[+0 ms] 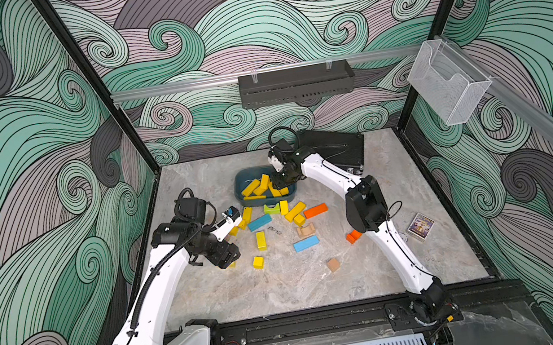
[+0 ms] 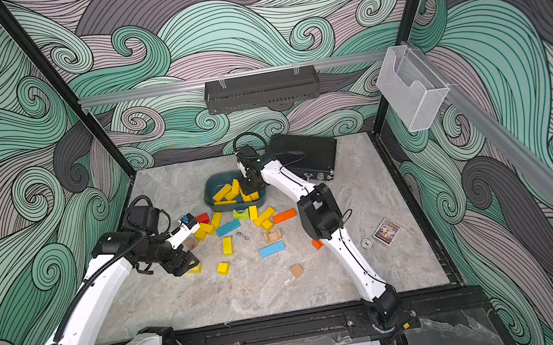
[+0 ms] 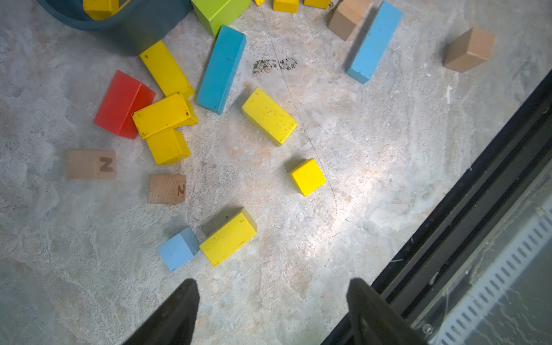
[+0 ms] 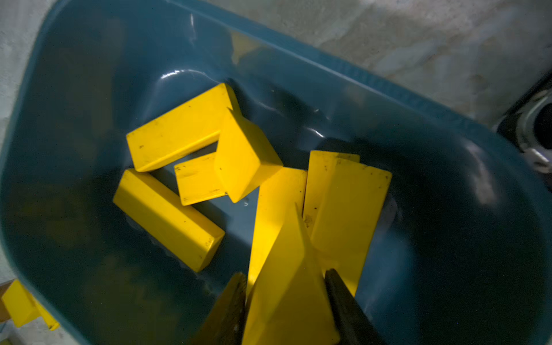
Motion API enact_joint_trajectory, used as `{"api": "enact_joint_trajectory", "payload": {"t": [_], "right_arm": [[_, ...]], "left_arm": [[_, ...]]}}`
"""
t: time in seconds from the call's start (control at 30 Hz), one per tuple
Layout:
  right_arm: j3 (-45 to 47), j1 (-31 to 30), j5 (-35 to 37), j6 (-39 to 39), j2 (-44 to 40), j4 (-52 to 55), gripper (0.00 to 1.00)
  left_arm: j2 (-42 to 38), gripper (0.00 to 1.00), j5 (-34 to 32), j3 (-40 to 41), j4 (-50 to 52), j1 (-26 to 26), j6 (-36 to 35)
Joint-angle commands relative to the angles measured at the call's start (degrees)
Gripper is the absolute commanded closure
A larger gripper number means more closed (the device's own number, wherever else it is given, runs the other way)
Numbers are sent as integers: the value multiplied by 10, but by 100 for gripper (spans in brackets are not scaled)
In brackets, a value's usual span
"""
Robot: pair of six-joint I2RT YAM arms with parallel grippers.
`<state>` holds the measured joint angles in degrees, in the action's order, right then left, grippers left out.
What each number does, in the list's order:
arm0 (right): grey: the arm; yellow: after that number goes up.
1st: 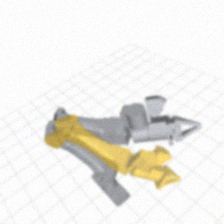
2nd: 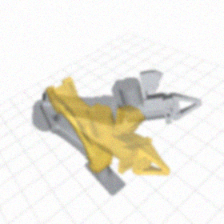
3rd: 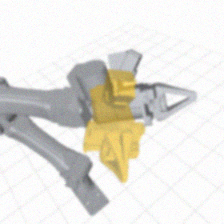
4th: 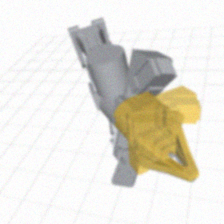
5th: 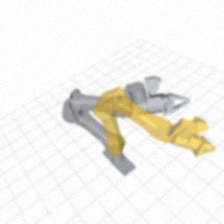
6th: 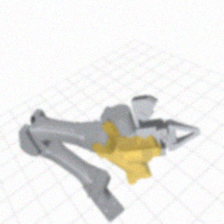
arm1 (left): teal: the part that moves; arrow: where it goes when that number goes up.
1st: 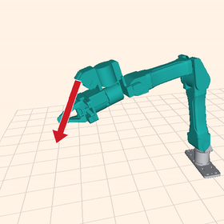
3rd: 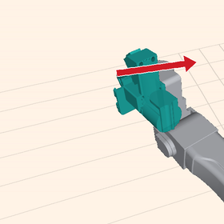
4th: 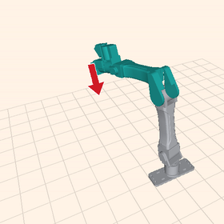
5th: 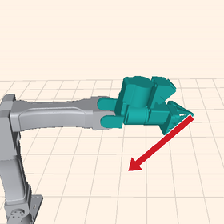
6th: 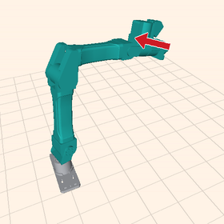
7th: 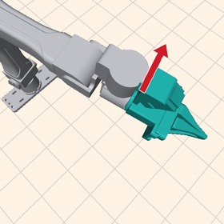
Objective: Pick out the yellow building blocks
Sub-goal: Place the building block in the storage box.
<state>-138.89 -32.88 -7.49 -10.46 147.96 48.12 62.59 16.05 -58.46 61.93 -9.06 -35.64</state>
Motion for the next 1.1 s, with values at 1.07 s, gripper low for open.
{"api": "enact_joint_trajectory", "payload": {"t": [1.07], "right_arm": [[388, -3, 83, 18, -381, -7, 44]], "left_arm": [[68, 17, 9, 28, -3, -120, -119]]}}
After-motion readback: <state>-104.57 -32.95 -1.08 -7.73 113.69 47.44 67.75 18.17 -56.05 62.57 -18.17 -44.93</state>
